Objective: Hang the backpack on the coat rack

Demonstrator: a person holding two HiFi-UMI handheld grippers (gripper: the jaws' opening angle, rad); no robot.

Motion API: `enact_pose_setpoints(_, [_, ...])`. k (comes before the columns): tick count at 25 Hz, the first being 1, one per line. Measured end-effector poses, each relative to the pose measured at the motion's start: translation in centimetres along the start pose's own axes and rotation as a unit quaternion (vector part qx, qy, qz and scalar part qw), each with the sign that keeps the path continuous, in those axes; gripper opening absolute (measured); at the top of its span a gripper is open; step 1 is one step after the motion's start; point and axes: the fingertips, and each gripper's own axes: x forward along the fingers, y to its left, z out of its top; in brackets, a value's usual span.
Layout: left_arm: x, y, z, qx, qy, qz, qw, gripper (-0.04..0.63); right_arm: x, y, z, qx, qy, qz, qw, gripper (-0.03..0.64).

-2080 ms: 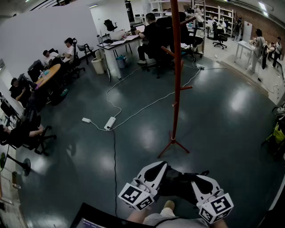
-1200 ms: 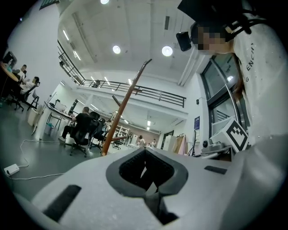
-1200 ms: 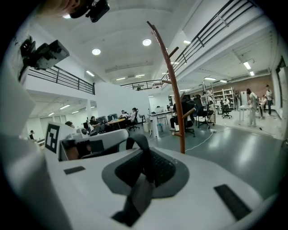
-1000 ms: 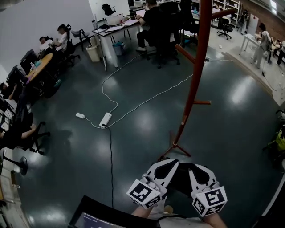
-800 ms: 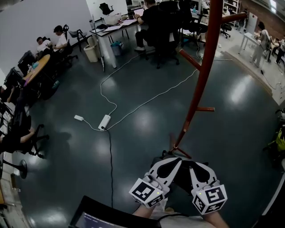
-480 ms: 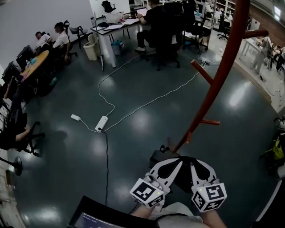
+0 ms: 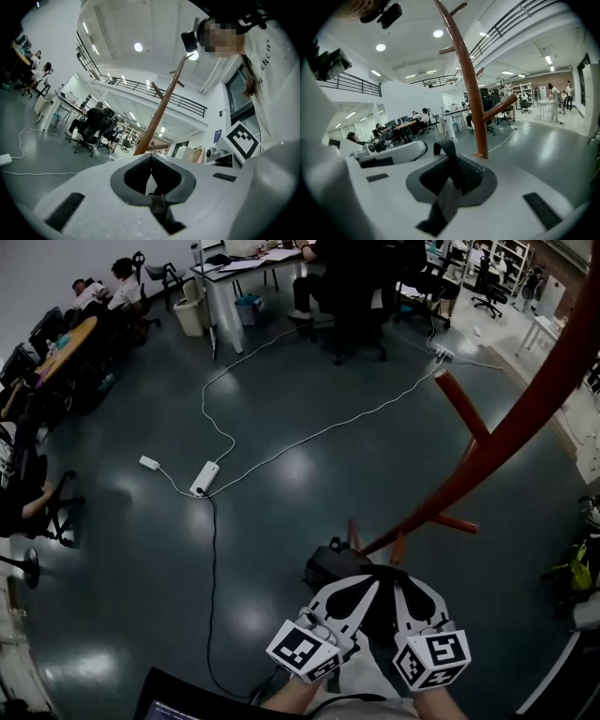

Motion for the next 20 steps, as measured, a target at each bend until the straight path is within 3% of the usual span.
enact_pose_setpoints(9, [2.9,2.9,-1.8,-0.023,0.001,0.031,0.9993,0.011,3.8,-2.9,-1.6,0.001,0.043,0.012,0.999,0.043])
enact_pose_setpoints(20, [4.3,4.5,-2.0,-0.05,0.005,0.046,0.9977,0.011,4.7,-4.2,-1.0,-0.01,0.054,0.029,0.998,0.043])
